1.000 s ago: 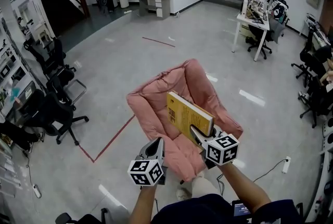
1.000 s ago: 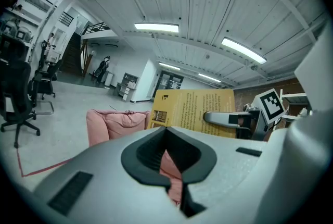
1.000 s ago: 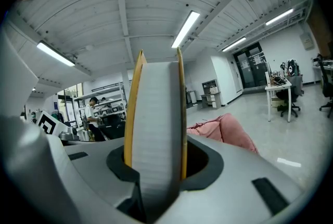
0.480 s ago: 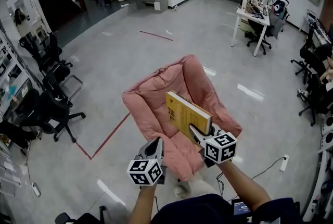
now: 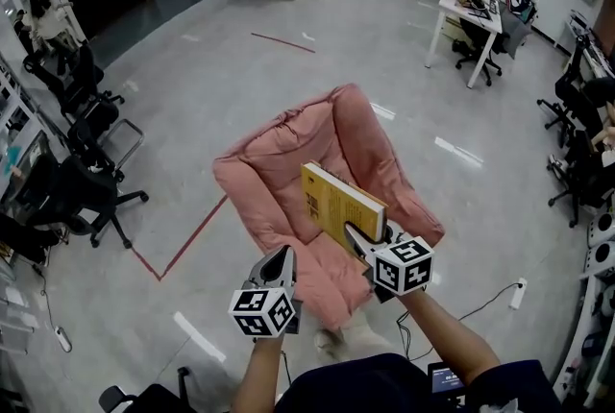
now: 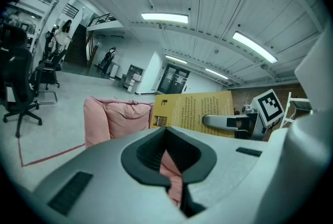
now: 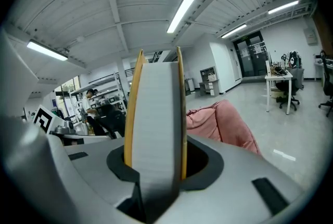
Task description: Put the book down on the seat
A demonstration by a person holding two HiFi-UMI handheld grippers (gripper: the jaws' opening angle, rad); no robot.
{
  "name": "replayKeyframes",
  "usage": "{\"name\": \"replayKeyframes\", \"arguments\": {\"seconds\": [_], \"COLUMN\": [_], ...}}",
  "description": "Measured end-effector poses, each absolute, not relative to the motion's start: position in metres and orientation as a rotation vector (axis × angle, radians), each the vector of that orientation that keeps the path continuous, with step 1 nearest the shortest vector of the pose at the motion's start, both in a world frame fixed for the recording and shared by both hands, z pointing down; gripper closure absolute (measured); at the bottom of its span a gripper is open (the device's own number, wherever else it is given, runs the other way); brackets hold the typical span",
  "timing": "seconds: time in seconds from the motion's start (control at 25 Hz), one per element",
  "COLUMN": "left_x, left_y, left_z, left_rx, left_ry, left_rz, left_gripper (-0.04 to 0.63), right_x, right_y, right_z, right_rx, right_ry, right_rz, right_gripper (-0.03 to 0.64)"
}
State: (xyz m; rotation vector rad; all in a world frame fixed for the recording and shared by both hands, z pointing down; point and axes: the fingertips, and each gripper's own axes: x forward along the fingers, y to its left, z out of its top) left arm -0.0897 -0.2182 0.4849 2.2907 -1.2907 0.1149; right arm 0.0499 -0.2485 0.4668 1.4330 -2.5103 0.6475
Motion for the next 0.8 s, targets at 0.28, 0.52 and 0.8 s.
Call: {"name": "replayKeyframes", "arguments": {"seconds": [0.28,0.52,0.8], "left_x": [-0.093,-0.099,-0.095], "left_y": [-0.231,-0.239,-0.248], "left_z": [0.503,0.522,0.545], "left_rx": [2.243,2.185,2.140], "left_ry": [-1.314,-1.332,-1.326], "left_rz": [0.121,0.108,0.108], "left_gripper": [0.591,0.591,0.591], "right_x": [0.051,0.049,0.052], "right_y": [-0.264,-0.274,-0.281], "right_z": [0.492,0.512,0.535], "right_rx": [1.386,1.343,1.311], "right_ry": [-2.472,-2.441,-2.396], "right_rz": [0.677,0.703,0.723], "right_gripper": [0.462,0.462,0.462]}}
